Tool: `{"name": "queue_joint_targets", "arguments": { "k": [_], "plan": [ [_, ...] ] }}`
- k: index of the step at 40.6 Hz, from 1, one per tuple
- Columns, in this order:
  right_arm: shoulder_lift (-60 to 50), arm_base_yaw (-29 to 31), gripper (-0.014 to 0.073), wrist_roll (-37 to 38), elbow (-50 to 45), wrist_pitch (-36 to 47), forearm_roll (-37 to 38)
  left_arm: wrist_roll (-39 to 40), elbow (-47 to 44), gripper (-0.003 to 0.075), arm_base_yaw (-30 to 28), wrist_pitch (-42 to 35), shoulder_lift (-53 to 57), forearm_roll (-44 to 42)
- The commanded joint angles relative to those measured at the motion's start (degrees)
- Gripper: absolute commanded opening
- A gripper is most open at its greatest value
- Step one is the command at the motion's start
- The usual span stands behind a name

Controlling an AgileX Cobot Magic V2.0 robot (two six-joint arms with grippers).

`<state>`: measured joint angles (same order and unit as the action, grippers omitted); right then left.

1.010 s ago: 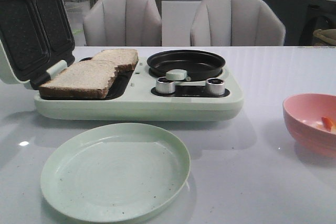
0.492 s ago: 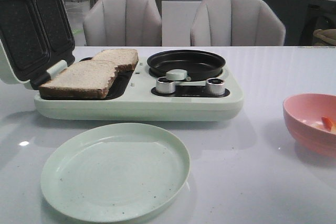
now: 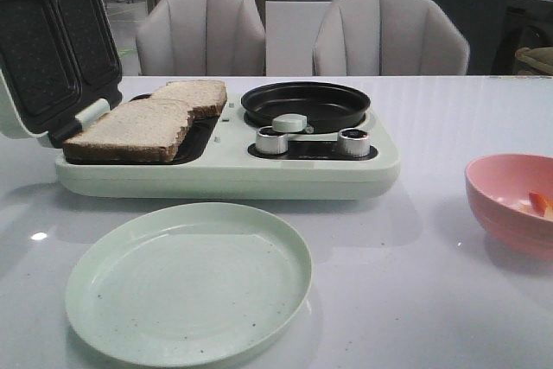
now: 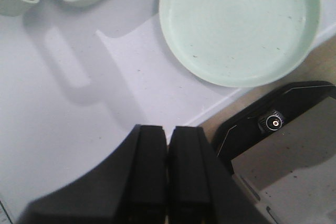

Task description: Make breakfast with bread and shrimp

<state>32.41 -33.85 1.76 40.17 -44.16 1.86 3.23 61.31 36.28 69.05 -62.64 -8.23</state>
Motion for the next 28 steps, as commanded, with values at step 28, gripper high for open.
{"name": "queue_joint_targets", "arguments": {
  "k": [28],
  "plan": [
    [0.0,0.1,0.0462,0.1,1.4,4.4,0.5,-14.8,20.7,0.0098,-49.1,-22.5,-16.9,25.4]
  ]
}}
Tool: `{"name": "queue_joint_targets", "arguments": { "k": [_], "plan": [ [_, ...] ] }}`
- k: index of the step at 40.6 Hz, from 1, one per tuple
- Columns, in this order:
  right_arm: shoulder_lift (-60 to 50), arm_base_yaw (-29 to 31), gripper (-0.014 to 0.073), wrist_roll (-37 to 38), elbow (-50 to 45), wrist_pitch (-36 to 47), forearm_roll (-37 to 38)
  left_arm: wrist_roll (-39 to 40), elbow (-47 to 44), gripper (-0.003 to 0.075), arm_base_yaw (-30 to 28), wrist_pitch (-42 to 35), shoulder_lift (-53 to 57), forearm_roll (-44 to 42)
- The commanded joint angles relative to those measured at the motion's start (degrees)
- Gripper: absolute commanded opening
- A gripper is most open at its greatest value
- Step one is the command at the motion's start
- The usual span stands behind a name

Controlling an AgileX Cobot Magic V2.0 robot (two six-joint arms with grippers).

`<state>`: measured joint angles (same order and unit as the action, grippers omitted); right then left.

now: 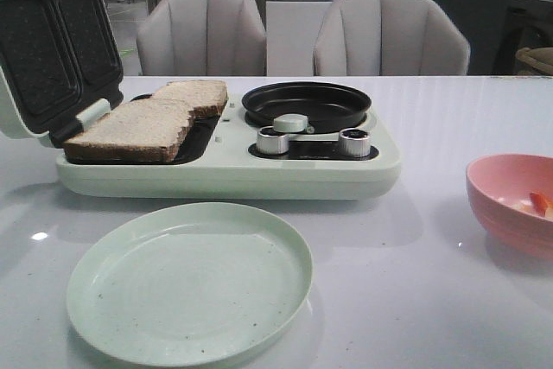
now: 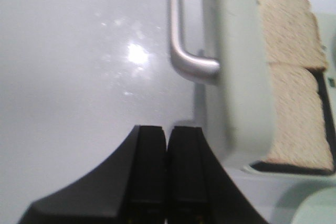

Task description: Make breakfast with bread and shrimp

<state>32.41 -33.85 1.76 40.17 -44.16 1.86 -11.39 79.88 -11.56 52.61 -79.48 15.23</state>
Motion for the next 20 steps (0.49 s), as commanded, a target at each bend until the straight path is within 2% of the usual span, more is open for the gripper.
{"name": "queue_joint_targets", "arguments": {
  "k": [1,8,20],
  "plan": [
    [0.0,0.1,0.0462,0.1,1.4,4.4,0.5,-0.1,2.1,0.0098,-1.6,-7.1,-0.6,1.9],
    [0.0,0.1,0.0462,0.1,1.4,4.4,0.5,-0.1,2.1,0.0098,-1.7,-13.2,-6.3,3.3],
    [0.0,0.1,0.0462,0.1,1.4,4.4,0.5,-0.1,2.1,0.0099,-1.6,-17.7,-15.3,19.6]
  ]
}}
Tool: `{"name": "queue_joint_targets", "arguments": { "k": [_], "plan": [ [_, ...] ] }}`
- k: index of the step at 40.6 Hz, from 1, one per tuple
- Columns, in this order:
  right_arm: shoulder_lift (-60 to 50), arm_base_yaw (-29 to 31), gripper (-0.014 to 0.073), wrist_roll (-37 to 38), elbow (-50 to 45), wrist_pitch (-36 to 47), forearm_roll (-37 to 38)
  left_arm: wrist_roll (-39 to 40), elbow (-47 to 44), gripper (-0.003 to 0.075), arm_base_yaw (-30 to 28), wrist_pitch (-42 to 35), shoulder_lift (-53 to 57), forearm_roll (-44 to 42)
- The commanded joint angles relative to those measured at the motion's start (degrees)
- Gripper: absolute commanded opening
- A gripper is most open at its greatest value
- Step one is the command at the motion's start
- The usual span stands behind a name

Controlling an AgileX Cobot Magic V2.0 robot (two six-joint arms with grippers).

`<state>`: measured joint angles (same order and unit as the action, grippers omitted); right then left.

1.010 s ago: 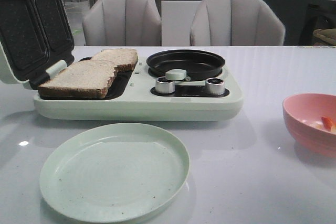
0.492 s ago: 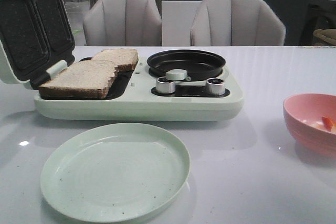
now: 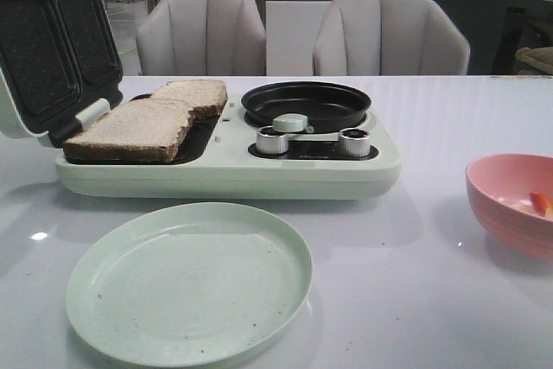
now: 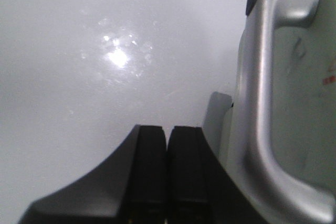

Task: Make breakfast with bread and shrimp
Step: 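Close the sandwich maker lid over the bread with the left gripper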

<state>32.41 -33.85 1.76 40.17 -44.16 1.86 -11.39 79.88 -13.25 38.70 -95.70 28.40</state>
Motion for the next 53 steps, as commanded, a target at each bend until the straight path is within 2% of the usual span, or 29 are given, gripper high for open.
{"name": "queue_joint_targets", "arguments": {
  "k": [1,8,12,20,29,42,46,53],
  "plan": [
    [0.0,0.1,0.0462,0.1,1.4,4.4,0.5,-0.2,2.1,0.0099,0.1,-3.5,0.7,7.5],
    [0.0,0.1,0.0462,0.1,1.4,4.4,0.5,-12.2,2.2,0.0099,2.6,-1.1,1.0,15.3],
    [0.0,0.1,0.0462,0.1,1.4,4.4,0.5,-14.6,3.3,0.0099,5.1,1.9,1.1,18.5],
    [0.0,0.1,0.0462,0.1,1.4,4.4,0.5,-19.4,3.9,0.0099,10.8,5.5,4.4,18.6],
    [0.0,0.1,0.0462,0.1,1.4,4.4,0.5,-19.7,2.7,0.0102,19.2,6.6,12.0,10.8],
    [0.0,0.1,0.0462,0.1,1.4,4.4,0.5,-19.5,-9.1,0.0102,35.0,3.4,26.2,3.1],
    [0.0,0.1,0.0462,0.1,1.4,4.4,0.5,-16.1,-13.2,0.0103,39.1,2.4,30.1,-1.0],
    [0.0,0.1,0.0462,0.1,1.4,4.4,0.5,3.8,-19.7,0.0103,43.9,1.2,37.2,-19.1]
  ]
}}
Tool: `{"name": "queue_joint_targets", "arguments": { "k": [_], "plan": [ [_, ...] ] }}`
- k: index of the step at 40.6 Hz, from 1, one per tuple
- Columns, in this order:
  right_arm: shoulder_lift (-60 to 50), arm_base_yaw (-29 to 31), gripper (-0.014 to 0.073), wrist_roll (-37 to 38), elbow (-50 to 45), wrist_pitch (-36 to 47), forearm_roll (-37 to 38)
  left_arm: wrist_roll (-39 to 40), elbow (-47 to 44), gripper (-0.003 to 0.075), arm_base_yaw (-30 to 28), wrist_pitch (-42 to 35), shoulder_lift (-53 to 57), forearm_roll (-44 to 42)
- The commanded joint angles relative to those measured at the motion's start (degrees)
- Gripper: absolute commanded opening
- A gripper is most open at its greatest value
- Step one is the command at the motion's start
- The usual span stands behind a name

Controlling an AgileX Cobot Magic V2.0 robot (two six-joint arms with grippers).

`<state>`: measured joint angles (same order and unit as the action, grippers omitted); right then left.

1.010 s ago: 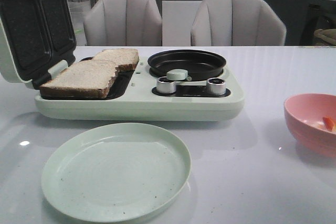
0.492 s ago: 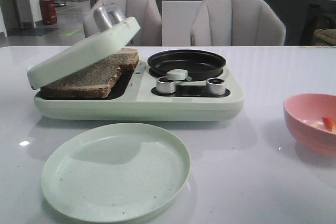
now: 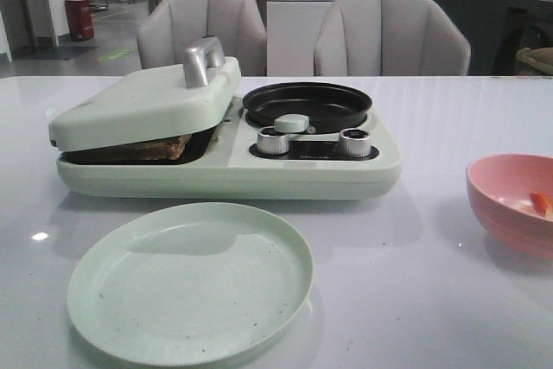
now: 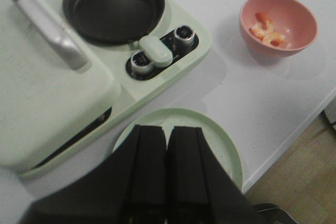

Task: Make breakfast with bread and shrimp
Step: 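Close the sandwich maker lid over the bread with the left gripper, then grasp the rim of the pink shrimp bowl with the right gripper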

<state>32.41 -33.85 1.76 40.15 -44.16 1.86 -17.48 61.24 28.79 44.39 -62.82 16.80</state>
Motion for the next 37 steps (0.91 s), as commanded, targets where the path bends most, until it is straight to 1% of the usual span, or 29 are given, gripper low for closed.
{"name": "queue_joint_targets", "arguments": {
  "k": [1,4,6,13,21,26,37],
  "plan": [
    [0.0,0.1,0.0462,0.1,1.4,4.4,0.5,11.8,-1.9,0.0103,2.2,-4.5,5.2,-9.5],
    [0.0,0.1,0.0462,0.1,1.4,4.4,0.5,17.5,-4.8,0.0103,3.2,-4.5,8.8,-15.5],
    [0.0,0.1,0.0462,0.1,1.4,4.4,0.5,19.3,-7.1,0.0103,3.4,-4.5,11.2,-16.8],
    [0.0,0.1,0.0462,0.1,1.4,4.4,0.5,19.3,-13.6,0.0102,3.4,-4.6,19.7,-15.4],
    [0.0,0.1,0.0462,0.1,1.4,4.4,0.5,19.3,-18.6,0.0102,3.4,-5.5,27.4,-12.2],
    [0.0,0.1,0.0462,0.1,1.4,4.4,0.5,19.3,-20.2,0.0102,3.4,-6.2,29.6,-12.0],
    [0.8,0.1,0.0462,0.1,1.4,5.7,-0.3,19.3,-20.8,0.0101,3.4,-8.5,29.6,-12.0]
  ]
}}
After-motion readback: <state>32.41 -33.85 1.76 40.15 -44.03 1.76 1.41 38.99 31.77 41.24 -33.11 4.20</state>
